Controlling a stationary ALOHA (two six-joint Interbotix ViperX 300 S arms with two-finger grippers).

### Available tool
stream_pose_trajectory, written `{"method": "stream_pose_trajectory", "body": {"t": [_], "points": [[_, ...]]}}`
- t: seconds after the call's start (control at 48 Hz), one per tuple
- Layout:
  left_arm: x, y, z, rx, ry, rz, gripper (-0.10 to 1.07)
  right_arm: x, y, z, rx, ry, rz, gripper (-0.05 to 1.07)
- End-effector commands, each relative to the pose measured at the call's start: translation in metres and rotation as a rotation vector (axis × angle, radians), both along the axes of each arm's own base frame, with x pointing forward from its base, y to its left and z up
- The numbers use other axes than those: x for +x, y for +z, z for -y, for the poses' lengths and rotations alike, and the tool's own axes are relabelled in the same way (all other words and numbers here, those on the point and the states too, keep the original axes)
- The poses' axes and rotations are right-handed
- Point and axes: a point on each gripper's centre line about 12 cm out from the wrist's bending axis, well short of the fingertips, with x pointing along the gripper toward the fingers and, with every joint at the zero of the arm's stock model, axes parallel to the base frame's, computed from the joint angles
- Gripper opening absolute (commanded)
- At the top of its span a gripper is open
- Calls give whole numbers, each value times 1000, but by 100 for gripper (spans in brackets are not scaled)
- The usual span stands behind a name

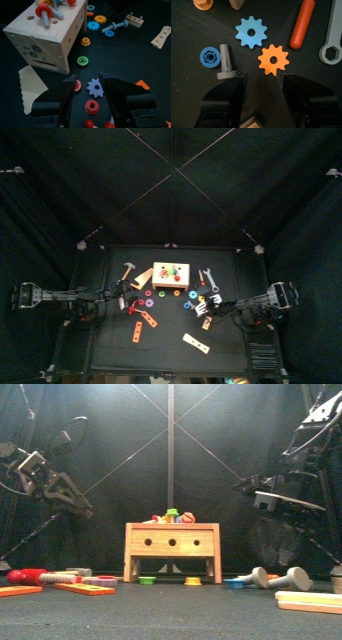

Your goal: Grab orange gear

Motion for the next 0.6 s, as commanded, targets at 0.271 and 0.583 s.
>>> {"method": "stream_pose_trajectory", "body": {"t": [0.271, 0.583], "points": [[10, 3, -2, -3, 0, 7, 91, 0, 2, 8, -7, -39, -2, 86], [7, -3, -3, -5, 5, -11, 97, 2, -9, 16, 15, -52, -6, 94]]}}
